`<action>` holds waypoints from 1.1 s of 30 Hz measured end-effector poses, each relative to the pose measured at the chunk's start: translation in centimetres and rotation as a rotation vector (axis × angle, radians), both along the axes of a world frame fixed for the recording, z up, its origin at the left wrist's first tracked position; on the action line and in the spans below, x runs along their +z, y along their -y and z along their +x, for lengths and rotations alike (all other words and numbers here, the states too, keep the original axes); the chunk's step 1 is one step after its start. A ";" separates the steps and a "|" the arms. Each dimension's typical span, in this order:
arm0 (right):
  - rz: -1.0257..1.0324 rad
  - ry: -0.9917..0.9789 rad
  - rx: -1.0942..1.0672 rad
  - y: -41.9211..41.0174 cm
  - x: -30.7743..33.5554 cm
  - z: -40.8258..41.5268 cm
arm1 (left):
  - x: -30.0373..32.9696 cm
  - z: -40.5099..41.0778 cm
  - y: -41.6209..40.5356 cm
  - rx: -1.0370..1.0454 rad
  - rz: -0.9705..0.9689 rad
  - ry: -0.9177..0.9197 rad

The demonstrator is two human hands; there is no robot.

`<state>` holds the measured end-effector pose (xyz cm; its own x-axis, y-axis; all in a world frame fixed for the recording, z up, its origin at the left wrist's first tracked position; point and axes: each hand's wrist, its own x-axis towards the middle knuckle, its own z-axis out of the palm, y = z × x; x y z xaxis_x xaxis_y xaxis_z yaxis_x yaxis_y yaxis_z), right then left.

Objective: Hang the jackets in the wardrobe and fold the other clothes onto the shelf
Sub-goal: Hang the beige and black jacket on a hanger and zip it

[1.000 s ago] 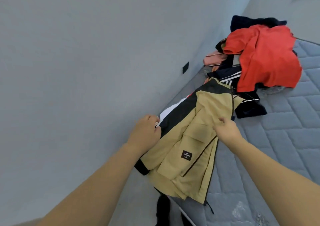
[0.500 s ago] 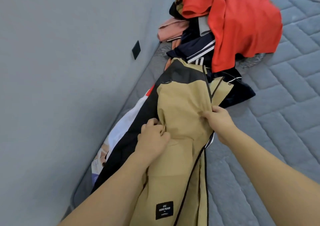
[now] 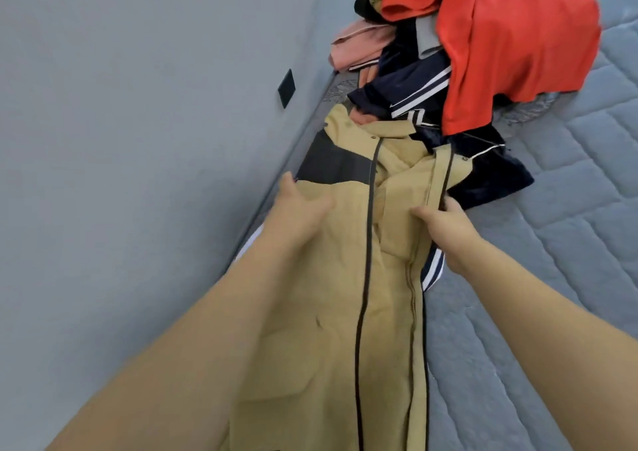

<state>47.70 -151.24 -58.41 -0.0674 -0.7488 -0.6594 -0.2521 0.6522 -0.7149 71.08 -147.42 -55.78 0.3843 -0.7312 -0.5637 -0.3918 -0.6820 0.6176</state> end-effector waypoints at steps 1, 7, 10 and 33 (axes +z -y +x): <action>-0.025 -0.002 -0.014 0.4 -0.2 0.9 | -0.5 -1.2 1.0 0.029 0.025 -0.004; 0.032 0.001 -0.201 0.5 1.4 4.2 | -3.0 -1.3 -0.5 -0.053 -0.135 0.027; 0.057 0.117 -0.143 -1.2 3.8 5.3 | -0.2 0.1 -3.7 0.086 -0.273 -0.056; -0.112 0.541 1.031 -46.6 42.1 16.7 | 40.1 -6.0 -59.5 1.618 -0.870 -0.027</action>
